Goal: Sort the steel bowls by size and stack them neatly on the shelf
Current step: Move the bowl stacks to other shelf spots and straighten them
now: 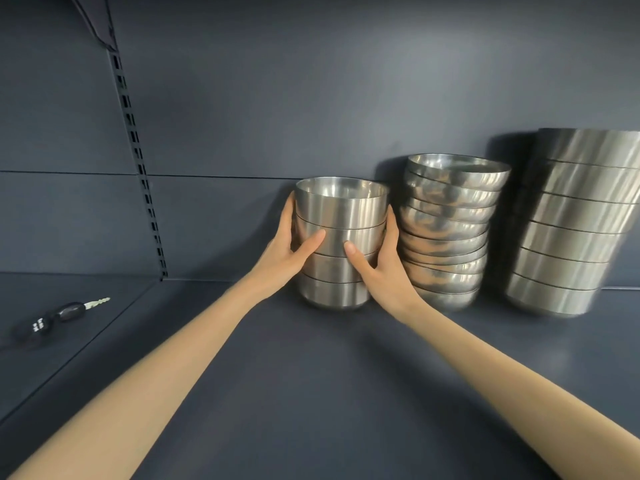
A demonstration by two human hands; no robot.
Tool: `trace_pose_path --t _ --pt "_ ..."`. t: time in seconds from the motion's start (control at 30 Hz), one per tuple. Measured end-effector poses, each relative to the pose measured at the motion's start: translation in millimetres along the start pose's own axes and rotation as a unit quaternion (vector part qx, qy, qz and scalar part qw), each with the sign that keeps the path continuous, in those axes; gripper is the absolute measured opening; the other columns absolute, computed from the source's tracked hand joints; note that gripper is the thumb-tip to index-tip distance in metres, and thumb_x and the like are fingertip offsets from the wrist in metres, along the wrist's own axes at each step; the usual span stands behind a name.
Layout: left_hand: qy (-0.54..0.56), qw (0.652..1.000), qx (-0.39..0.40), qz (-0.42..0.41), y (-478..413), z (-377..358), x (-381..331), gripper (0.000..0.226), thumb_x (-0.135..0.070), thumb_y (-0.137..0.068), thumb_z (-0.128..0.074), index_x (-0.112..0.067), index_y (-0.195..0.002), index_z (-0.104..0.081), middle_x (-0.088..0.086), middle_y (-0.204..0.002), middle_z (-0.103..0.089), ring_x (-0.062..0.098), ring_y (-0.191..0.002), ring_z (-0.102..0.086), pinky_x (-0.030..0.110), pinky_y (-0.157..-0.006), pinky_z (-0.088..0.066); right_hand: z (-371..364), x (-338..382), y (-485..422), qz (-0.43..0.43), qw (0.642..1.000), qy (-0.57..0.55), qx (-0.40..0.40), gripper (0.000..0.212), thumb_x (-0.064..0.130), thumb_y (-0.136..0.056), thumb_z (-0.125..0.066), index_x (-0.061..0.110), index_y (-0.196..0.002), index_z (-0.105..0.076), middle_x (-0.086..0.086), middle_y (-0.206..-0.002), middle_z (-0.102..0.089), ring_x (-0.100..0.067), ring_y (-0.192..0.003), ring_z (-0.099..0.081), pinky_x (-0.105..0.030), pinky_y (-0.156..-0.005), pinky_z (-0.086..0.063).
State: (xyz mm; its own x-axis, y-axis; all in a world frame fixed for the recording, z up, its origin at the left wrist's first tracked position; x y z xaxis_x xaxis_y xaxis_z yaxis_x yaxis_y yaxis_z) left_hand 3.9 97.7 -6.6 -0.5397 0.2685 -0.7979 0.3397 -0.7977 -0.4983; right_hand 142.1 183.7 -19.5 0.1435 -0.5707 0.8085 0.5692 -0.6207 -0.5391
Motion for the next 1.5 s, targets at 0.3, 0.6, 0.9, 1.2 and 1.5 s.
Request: trace_pose_path --t 0.3,0.6,0.9,1.2,1.5 --pt "-0.008 1.000 0.001 -0.003 -2 -5 10 0.101 -0.065 -0.077 -0.050 -0.032 -0.153 0.007 -0.061 -0.123 -0.023 -0.033 -0.119 -0.026 -0.006 -0.092 -0.024 -1 -8 -6 0.002 1.000 -0.006 0.012 0.111 0.060 -0.075 -0.063 0.027 -0.150 0.012 0.019 -0.156 -0.006 0.004 -0.143 -0.013 -0.027 -0.119 -0.018" --pt "0.040 0.995 -0.095 0.011 0 -14 12 0.086 -0.062 -0.082 -0.042 -0.031 -0.152 -0.003 -0.068 -0.107 -0.024 -0.040 -0.104 -0.028 -0.010 -0.083 -0.024 -4 -7 -1 0.020 0.997 -0.031 -0.064 0.099 0.057 -0.076 -0.061 0.034 -0.150 0.001 0.020 -0.155 -0.013 0.006 -0.142 -0.016 -0.024 -0.118 -0.020" --pt "0.069 0.991 -0.116 -0.001 3 -17 11 0.076 -0.062 -0.080 -0.044 -0.039 -0.145 -0.012 -0.062 -0.116 -0.031 -0.030 -0.117 -0.033 -0.005 -0.089 -0.028 -7 -6 1 0.033 0.995 -0.031 -0.093 0.086 0.059 -0.076 -0.057 0.046 -0.142 -0.003 0.017 -0.157 -0.016 0.004 -0.142 -0.018 -0.034 -0.120 -0.021" --pt "0.082 0.988 -0.129 -0.006 5 -17 10 0.081 -0.066 -0.077 -0.045 -0.043 -0.146 -0.010 -0.059 -0.117 -0.033 -0.030 -0.114 -0.036 -0.006 -0.086 -0.029 -8 -6 1 0.041 0.993 -0.044 -0.100 0.089 0.056 -0.078 -0.058 0.037 -0.148 -0.006 0.014 -0.157 -0.020 0.003 -0.141 -0.021 -0.035 -0.119 -0.023" --pt "0.087 0.984 -0.154 -0.011 17 -18 -2 0.072 -0.062 -0.080 -0.047 -0.045 -0.142 -0.013 -0.062 -0.116 -0.030 -0.031 -0.116 -0.032 -0.007 -0.087 -0.027 -9 0 6 0.053 0.991 -0.041 -0.112 0.084 0.057 -0.078 -0.057 0.041 -0.145 -0.008 0.011 -0.157 -0.021 -0.002 -0.143 -0.023 -0.041 -0.118 -0.025"
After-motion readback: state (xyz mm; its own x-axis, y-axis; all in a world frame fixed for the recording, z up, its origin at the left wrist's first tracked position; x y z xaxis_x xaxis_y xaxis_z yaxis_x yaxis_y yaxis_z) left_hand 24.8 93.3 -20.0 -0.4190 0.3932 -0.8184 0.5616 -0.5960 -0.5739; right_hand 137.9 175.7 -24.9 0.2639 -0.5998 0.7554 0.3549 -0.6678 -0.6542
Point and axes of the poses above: each hand's wrist, its own y-axis away from the middle knuckle, its own z-axis out of the back of the hand, x = y × z, the point moved 6 cm from there along -y, towards the middle knuckle
